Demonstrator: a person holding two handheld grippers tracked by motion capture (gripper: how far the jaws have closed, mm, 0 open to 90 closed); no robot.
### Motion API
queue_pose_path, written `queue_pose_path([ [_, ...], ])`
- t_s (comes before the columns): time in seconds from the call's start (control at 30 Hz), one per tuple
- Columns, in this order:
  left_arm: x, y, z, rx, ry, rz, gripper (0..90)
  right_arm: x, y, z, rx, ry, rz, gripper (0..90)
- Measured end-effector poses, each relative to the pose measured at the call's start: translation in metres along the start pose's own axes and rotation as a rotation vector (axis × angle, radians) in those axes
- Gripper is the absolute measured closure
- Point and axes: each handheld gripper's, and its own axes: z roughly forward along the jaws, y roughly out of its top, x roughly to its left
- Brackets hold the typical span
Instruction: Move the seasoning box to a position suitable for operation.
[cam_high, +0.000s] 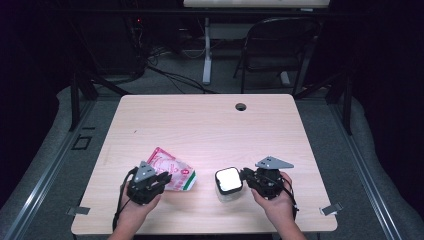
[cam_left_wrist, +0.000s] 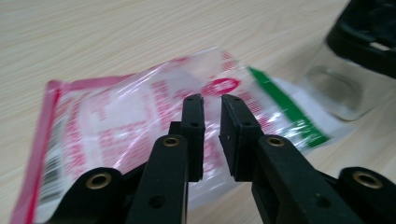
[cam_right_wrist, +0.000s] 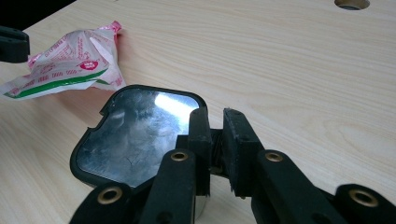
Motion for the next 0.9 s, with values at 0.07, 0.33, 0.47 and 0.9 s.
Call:
queue_pose_path([
  [0.07, -0.005, 0.002, 0.003, 0.0, -0.01, 0.011, 80.7, 0.0, 0.0, 0.0, -0.001, 0.0, -0.001, 82.0],
  [0.33, -0.035, 0.016, 0.019, 0.01, -0.107, 0.064, 86.3, -0.002, -0.002, 0.0, -0.015, 0.01, 0.02, 82.1],
  [0.47, -0.047, 0.019, 0.03, 0.028, -0.138, 0.076, 88.4, -0.002, -0.003, 0.0, -0.018, 0.012, 0.027, 82.1],
  [0.9, -0.07, 0.025, 0.047, 0.051, -0.19, 0.109, 89.9, -0.003, -0.003, 0.0, -0.018, 0.014, 0.035, 82.1],
])
